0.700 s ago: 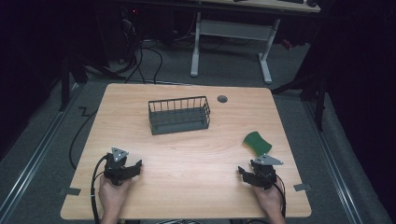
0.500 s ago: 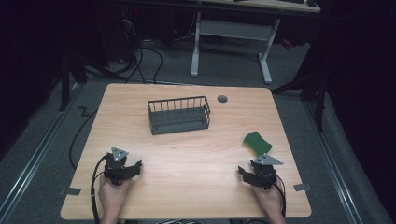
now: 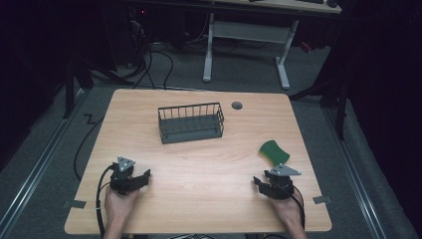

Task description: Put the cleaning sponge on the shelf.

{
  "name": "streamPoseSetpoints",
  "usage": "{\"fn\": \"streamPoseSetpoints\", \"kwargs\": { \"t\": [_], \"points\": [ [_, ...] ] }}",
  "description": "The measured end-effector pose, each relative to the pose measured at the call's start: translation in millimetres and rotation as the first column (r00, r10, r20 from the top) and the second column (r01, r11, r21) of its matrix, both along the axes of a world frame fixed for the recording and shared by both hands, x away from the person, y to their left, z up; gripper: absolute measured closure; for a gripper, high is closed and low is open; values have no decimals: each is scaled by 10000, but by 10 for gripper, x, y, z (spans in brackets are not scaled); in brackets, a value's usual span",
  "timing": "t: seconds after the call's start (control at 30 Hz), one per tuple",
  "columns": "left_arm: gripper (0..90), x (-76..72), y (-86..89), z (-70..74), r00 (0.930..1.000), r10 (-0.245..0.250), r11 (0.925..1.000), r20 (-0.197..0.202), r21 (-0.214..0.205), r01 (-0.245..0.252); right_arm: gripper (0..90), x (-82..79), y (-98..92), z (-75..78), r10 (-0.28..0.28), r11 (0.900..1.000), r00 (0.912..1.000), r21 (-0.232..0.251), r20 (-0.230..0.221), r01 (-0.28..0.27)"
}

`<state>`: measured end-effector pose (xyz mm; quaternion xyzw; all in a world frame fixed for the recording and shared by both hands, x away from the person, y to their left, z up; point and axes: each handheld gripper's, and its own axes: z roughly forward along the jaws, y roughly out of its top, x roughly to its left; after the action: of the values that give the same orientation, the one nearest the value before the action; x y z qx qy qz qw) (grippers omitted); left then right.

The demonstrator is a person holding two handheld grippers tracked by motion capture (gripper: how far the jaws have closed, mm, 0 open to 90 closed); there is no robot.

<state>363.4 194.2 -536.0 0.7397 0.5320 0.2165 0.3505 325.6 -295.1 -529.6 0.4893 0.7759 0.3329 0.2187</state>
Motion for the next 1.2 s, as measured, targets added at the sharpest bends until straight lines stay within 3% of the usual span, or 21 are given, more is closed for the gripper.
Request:
{"fn": "streamPoseSetpoints", "kwargs": {
  "t": [0.1, 0.23, 0.33, 0.47, 0.93, 1.1, 1.2],
  "points": [
    [349, 7, 12, 11, 9999, 69, 9993, -88, -364, -73, 522, 37, -6, 45, 101, 9996, 9998, 248, -180, -96],
    [361, 27, -12, 28, 10000, 50, 9992, -11, -408, -50, 524, 63, 8, 91, 326, 9984, 9994, 472, -99, -321],
    [374, 60, -62, 79, 10000, -63, 9988, 54, -482, 66, 537, 112, 46, 175, 366, 9966, 9986, 729, 374, -393],
    [391, 136, -139, 169, 9996, -259, 9990, 57, -362, 261, 561, 193, 82, 247, 421, 9949, 9985, 898, 343, -451],
    [441, 434, -325, 418, 9990, -447, 9982, -20, -405, 446, 636, 728, 327, 526, 700, 9907, 9974, 1158, 157, -714],
    [450, 540, -345, 460, 9995, -273, 9989, -179, -399, 265, 653, 911, 412, 605, 713, 9875, 9972, 1394, 245, -740],
    [450, 587, -350, 492, 9997, -234, 9985, -76, -491, 230, 663, 974, 458, 627, 762, 9869, 9970, 1414, 145, -775]
  ]
}}
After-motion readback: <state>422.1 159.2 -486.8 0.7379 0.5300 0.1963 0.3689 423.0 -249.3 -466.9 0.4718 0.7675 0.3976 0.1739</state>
